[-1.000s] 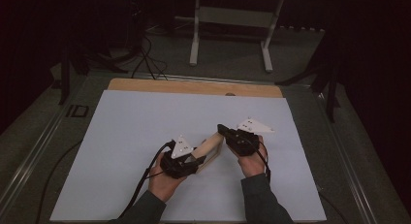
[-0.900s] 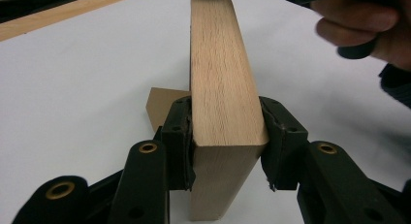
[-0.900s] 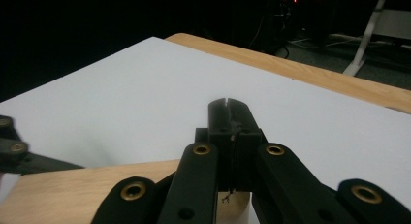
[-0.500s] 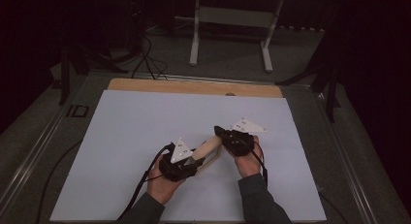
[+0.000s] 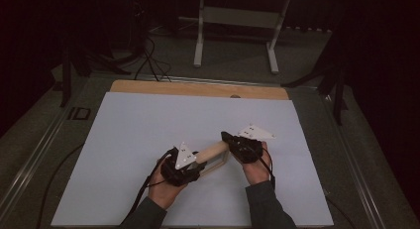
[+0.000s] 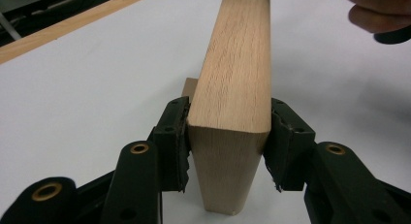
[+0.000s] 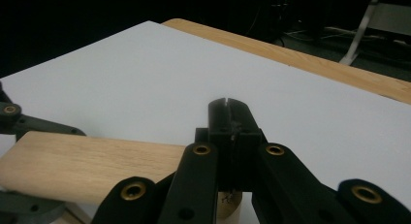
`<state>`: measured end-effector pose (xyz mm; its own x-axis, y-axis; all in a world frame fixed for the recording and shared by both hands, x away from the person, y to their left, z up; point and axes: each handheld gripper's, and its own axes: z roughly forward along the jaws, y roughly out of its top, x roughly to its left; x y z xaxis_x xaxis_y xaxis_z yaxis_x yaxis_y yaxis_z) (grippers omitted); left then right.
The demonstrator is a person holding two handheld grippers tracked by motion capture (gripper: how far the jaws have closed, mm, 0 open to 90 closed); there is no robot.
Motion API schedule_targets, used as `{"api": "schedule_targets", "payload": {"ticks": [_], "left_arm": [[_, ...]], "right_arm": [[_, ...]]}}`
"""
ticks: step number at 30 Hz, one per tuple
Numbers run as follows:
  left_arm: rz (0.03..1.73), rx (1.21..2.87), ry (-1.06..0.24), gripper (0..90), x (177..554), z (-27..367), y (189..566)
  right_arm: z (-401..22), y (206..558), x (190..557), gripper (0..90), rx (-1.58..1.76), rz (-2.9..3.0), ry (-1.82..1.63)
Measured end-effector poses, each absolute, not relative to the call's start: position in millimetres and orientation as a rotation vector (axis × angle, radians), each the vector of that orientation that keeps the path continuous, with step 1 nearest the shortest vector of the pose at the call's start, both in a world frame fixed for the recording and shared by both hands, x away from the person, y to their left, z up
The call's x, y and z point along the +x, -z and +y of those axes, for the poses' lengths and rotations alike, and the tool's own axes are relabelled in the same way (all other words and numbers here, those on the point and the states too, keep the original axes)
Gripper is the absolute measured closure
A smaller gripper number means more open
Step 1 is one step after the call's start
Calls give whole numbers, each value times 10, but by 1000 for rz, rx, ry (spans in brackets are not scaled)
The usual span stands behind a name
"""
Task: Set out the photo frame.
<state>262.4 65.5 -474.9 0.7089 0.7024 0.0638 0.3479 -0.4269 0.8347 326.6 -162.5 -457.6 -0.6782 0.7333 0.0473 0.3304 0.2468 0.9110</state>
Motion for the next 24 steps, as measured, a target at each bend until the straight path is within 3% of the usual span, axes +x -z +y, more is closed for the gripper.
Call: {"api": "schedule_targets", "payload": {"ticks": [24], "left_arm": [[874,2024,-544,556,2702,724,4807]], "right_arm": [[-1623,4520,3121,894,920,2168,-1384]]}}
